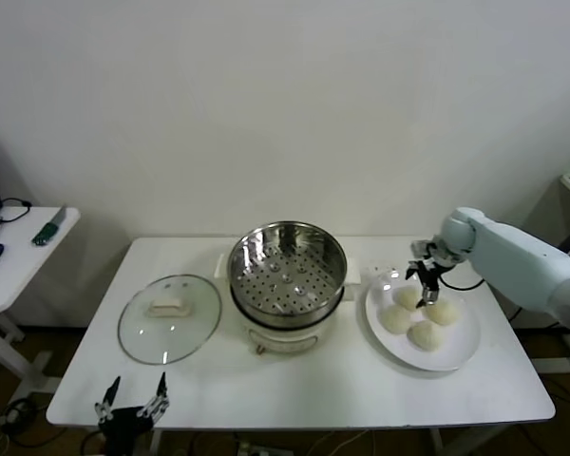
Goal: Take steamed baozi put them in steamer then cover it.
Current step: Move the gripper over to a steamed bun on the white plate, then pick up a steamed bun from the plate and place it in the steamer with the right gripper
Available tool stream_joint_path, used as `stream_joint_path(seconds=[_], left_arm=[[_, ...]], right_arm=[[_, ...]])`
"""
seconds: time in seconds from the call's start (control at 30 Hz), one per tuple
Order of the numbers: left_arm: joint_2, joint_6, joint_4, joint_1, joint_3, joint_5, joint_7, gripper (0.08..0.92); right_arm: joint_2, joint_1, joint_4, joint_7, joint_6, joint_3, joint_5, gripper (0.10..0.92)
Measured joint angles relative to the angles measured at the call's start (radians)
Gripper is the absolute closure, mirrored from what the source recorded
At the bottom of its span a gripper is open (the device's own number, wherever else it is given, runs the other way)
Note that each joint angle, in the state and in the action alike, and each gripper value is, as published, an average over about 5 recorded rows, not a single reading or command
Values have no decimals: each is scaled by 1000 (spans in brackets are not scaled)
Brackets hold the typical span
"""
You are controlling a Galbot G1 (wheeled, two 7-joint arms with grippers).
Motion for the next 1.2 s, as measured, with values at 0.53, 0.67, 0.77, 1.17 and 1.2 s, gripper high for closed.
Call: stream_joint_path(seconds=[0.53,0.67,0.77,1.17,1.2], left_arm=[[0,-1,14,-9,2,1,-1,177],[0,-1,18,-10,2,1,-3,177],[0,-1,19,-10,2,1,-3,177],[-3,0,15,-11,6,1,-6,177],[-3,0,15,-11,7,1,-6,177]], right_arm=[[51,-36,-104,3,13,37,-40,267],[57,-44,-112,5,18,46,-41,286],[57,-47,-112,4,20,49,-40,288],[36,-6,-89,-10,42,24,-17,330],[32,4,-82,-11,44,17,-11,330]])
